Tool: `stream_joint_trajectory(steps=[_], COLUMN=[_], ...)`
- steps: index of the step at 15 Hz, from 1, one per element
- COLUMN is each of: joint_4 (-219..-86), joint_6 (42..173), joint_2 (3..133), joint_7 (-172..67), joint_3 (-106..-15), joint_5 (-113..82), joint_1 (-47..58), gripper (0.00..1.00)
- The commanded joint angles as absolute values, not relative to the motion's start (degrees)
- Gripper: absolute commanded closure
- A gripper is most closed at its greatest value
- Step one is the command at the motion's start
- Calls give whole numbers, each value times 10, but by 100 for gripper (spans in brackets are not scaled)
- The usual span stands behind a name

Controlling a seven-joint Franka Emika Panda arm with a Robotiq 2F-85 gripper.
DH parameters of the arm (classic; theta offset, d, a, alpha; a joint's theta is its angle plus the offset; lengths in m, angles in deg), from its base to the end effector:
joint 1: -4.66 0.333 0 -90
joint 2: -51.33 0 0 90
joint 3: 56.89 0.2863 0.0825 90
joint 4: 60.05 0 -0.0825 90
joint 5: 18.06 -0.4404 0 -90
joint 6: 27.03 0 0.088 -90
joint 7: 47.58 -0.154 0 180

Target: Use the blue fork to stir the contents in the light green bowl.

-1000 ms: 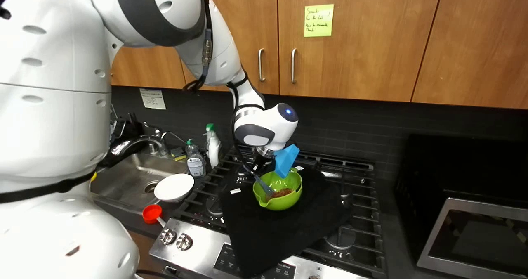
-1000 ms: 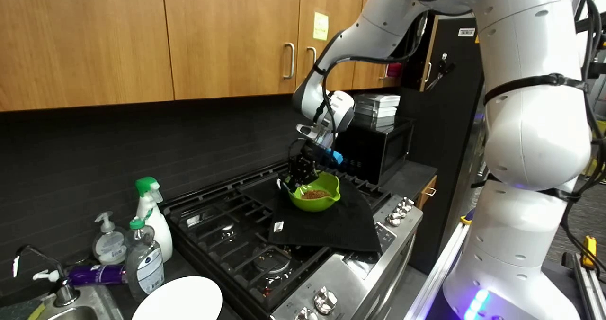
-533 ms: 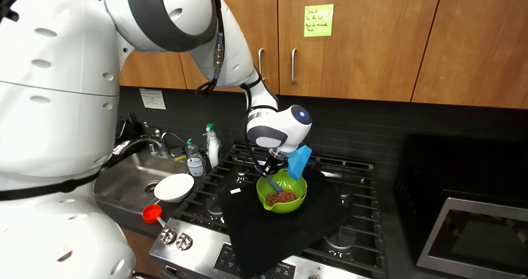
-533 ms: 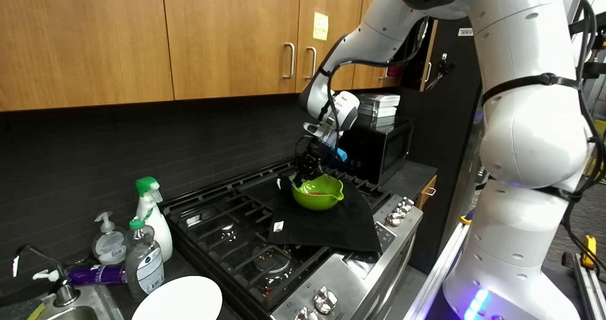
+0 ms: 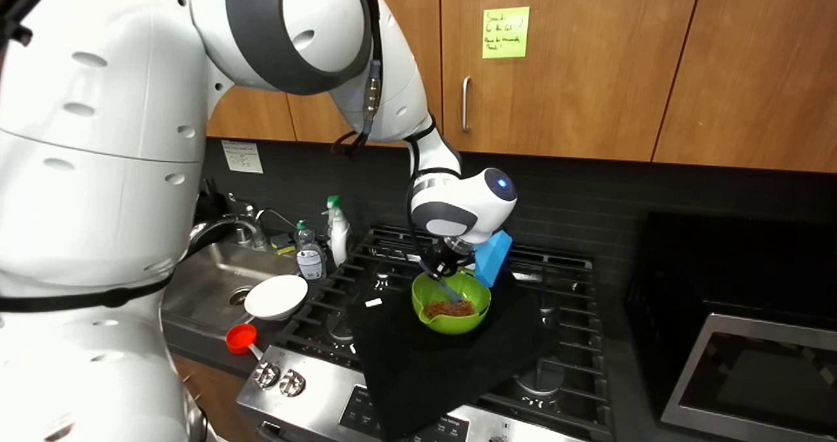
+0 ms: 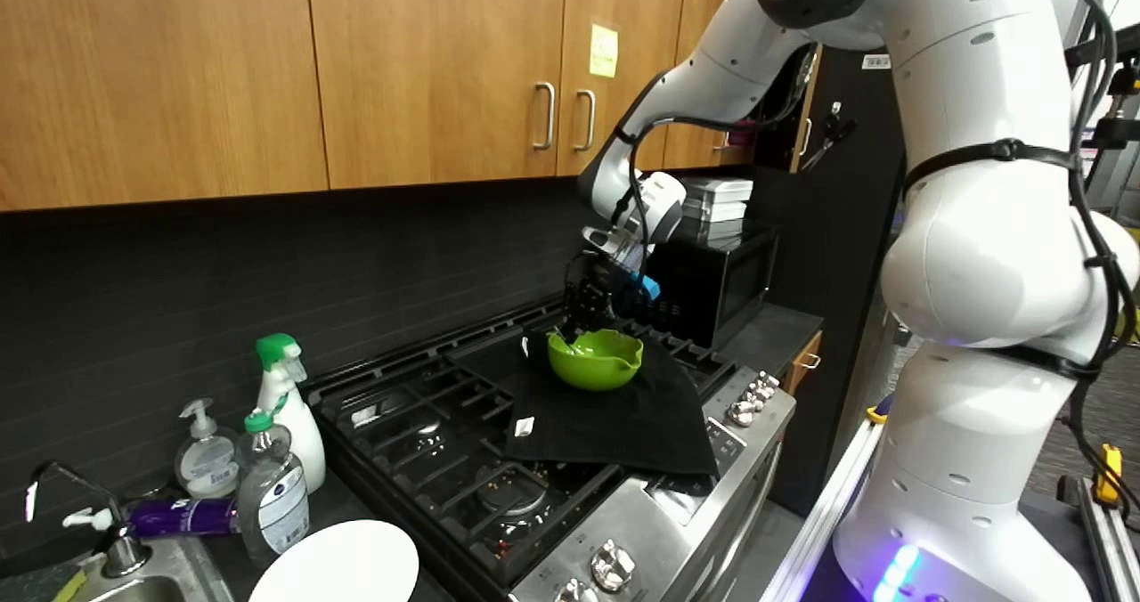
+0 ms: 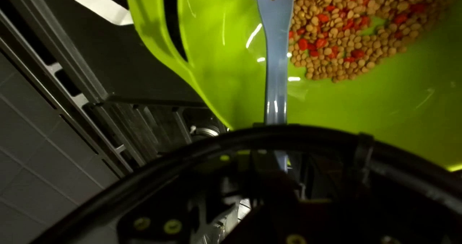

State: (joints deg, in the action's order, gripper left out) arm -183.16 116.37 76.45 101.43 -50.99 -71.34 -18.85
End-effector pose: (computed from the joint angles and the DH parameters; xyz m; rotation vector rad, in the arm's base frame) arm 0.5607 -0.1541 0.0720 -2.1161 -1.9596 -0.7951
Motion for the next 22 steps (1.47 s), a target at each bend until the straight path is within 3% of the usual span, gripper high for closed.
stream_joint_trajectory(steps=[1, 10, 22], joint_4=[-1805, -1818, -1926], joint_6=[1142, 1136, 1220], joint_2=[777, 765, 749], joint_7=[1014, 1014, 1014], joint_3=[-478, -386, -226], joint_5=[-694, -698, -689], joint_1=[-264, -416, -530], gripper=[95, 95, 95])
